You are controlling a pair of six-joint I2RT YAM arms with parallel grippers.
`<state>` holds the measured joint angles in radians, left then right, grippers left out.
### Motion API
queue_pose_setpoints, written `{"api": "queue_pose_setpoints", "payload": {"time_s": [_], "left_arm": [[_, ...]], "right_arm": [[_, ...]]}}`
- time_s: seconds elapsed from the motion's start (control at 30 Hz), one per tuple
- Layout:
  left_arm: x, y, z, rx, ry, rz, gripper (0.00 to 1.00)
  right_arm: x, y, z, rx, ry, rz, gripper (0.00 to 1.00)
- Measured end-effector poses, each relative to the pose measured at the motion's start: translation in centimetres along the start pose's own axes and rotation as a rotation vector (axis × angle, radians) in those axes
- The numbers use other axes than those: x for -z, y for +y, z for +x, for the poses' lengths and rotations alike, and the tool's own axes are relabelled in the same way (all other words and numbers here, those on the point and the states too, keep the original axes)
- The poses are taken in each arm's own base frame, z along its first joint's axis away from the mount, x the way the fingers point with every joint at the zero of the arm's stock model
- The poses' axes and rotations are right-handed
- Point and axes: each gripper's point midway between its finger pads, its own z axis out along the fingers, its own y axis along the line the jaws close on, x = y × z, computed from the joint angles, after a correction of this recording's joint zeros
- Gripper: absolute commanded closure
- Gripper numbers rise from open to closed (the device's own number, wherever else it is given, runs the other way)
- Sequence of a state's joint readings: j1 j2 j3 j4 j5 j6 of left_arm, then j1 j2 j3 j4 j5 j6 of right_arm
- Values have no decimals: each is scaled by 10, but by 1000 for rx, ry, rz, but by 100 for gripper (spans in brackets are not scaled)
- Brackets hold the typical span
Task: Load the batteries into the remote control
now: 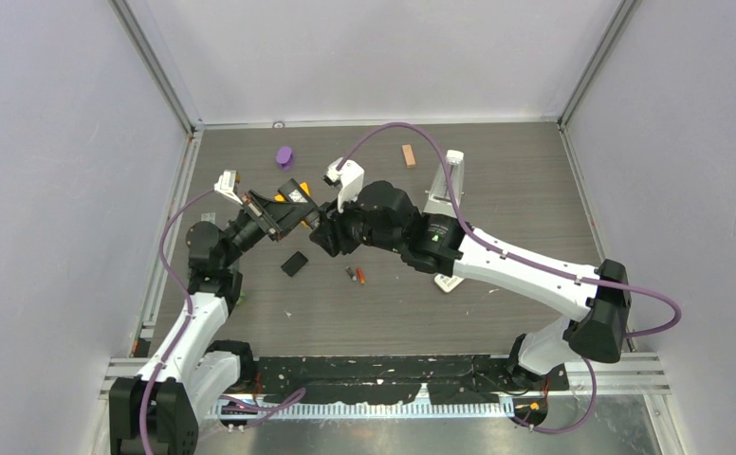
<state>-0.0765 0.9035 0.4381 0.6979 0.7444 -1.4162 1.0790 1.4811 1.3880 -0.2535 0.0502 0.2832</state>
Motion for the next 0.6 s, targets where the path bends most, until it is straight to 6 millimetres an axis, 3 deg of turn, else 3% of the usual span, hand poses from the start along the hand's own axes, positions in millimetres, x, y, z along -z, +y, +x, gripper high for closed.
{"api": "queue_pose_setpoints", "payload": {"time_s": [0.17,0.27,0.4,0.6], "left_arm": [[0,2,-1,-12,-8,-4,100],[0,0,0,-15,-6,1,100],[1,-2,1,-20,-2,8,100],[2,-4,2,-24,3,13,100]], "right_arm": [[6,4,-7,-41,-8,-8,19],[18,0,-19,-72,-39,1,10],[35,-10,-39,-154,-99,7,4],[40,-24,-46,-311,-102,-31,0]]}}
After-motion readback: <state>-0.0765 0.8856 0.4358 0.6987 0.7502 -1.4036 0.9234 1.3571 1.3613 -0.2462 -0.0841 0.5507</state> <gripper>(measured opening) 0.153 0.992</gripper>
